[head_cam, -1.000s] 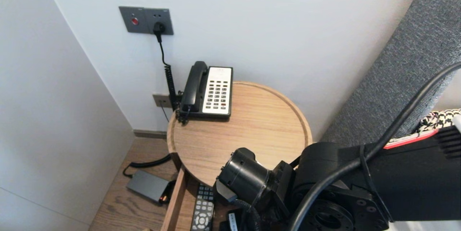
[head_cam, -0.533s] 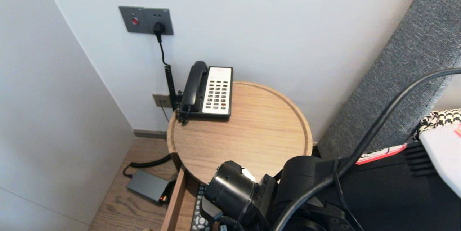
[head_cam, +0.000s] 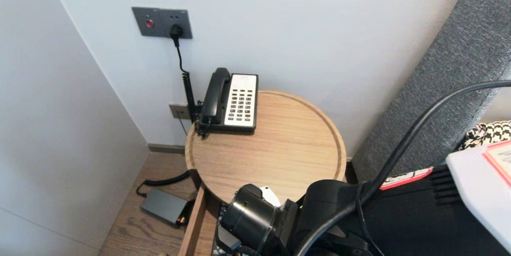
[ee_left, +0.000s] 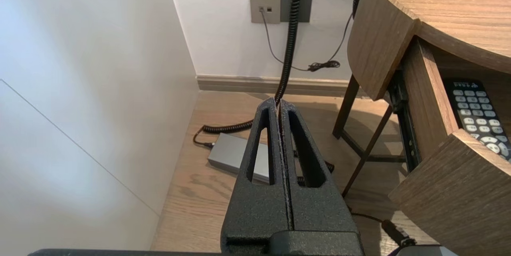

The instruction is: Take the remote control out of the drawer one by one and place them on the table

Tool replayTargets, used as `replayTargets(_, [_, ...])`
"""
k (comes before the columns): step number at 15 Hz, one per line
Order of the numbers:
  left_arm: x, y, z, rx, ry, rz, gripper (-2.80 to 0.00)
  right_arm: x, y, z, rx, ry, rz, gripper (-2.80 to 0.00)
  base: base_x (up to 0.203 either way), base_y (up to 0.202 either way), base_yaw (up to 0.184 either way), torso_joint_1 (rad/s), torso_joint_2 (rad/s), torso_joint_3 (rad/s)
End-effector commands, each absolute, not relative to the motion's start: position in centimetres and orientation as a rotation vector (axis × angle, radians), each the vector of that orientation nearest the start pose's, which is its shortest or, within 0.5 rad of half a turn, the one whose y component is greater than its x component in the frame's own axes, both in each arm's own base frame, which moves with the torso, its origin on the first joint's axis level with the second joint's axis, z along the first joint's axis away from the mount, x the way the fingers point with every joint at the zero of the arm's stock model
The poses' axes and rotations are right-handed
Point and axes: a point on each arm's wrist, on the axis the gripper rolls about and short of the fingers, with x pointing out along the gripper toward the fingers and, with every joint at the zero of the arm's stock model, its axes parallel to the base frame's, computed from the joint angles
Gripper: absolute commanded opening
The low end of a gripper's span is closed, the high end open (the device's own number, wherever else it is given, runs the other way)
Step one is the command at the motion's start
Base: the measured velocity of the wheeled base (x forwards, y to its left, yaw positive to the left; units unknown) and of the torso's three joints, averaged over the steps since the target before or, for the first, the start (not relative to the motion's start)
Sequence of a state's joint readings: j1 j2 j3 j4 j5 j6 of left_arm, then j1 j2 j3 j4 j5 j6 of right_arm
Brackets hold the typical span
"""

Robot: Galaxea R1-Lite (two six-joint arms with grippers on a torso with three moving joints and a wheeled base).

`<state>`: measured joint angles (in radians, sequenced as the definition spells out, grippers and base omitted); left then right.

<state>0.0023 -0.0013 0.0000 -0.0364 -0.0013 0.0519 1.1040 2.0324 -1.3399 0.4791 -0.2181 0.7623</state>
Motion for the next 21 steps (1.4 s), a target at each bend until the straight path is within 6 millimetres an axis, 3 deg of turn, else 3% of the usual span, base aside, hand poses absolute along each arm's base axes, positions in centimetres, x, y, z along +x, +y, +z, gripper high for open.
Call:
replayTargets(1, [-2.2, 0.0, 7.6, 0.052, -0.026, 0.002, -2.8, 16.7, 32.1, 11.2, -0.087, 1.146, 0.343, 0.0, 0.0, 0.0, 0.0, 0.0, 0.0, 0.0])
replayTargets(21, [-2.2, 0.0, 7.6, 0.052, -0.026, 0.002, -2.8, 17.4, 32.5, 9.4, -0.079, 1.171, 0.34, 0.0, 0.0, 0.0, 0.0, 0.0, 0.0, 0.0])
